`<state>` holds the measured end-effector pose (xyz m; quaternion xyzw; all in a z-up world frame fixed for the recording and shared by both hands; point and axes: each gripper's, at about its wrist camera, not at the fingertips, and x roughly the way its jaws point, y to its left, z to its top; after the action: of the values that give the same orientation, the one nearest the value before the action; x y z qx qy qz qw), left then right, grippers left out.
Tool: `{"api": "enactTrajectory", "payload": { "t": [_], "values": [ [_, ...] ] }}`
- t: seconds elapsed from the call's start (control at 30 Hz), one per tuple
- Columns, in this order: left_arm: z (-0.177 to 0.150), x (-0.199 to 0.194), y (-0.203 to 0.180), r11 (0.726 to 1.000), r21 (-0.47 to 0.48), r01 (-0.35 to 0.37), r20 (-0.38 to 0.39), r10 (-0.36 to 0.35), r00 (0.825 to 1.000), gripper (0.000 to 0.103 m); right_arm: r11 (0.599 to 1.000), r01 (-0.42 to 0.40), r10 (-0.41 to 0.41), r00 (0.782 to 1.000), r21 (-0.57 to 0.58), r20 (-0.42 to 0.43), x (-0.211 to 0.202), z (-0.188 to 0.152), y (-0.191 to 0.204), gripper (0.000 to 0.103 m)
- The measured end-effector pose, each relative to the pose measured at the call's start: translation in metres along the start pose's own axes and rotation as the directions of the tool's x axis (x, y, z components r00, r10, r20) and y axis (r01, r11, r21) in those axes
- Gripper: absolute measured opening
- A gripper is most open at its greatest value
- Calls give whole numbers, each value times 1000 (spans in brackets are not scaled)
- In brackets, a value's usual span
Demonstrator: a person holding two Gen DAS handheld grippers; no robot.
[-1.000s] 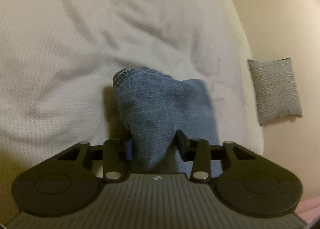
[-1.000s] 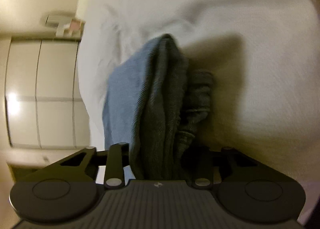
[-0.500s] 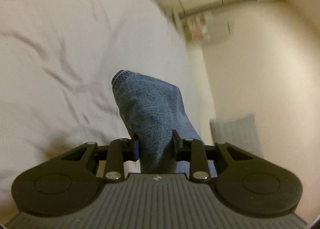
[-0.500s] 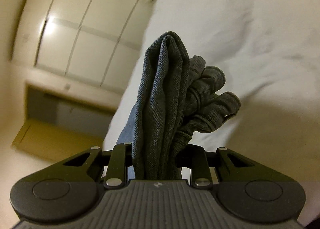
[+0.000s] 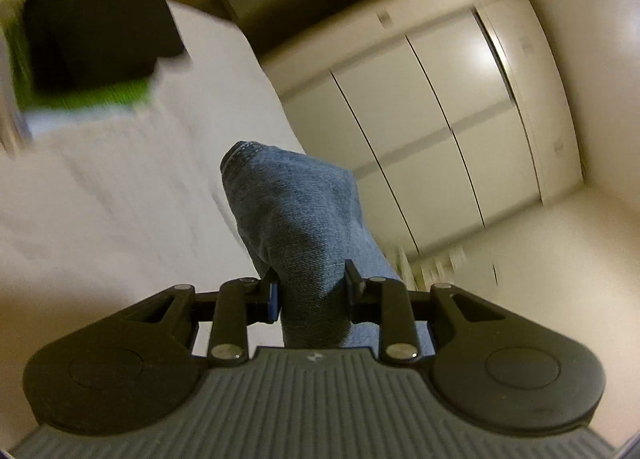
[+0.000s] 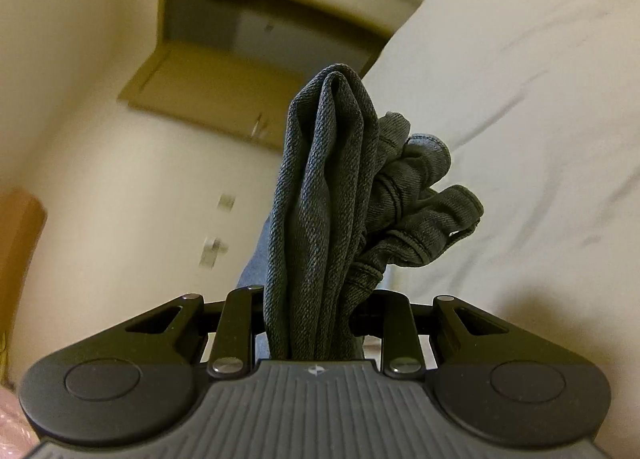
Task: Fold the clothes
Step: 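Lift and carry the jeans bundle with both grippers to the clothes stack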
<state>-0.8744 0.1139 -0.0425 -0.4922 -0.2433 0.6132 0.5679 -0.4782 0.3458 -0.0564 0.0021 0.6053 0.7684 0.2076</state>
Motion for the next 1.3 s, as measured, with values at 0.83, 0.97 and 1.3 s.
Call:
{"api": "enactTrajectory", "payload": {
  "t": [0.83, 0.97, 1.3],
  "values": [
    [291, 87, 244, 970, -57, -236, 57, 240, 969, 30, 991, 85, -115, 939, -105, -325, 478, 77, 28, 39],
    [287, 88, 259, 968, -128, -218, 62, 227, 972, 33, 980, 162, -193, 921, -119, -339, 471, 82, 18, 47],
    [296, 54, 207, 879, 38, -476, 15, 476, 879, 32, 765, 384, -452, 892, -517, -6, 411, 11, 71, 57]
  ]
}}
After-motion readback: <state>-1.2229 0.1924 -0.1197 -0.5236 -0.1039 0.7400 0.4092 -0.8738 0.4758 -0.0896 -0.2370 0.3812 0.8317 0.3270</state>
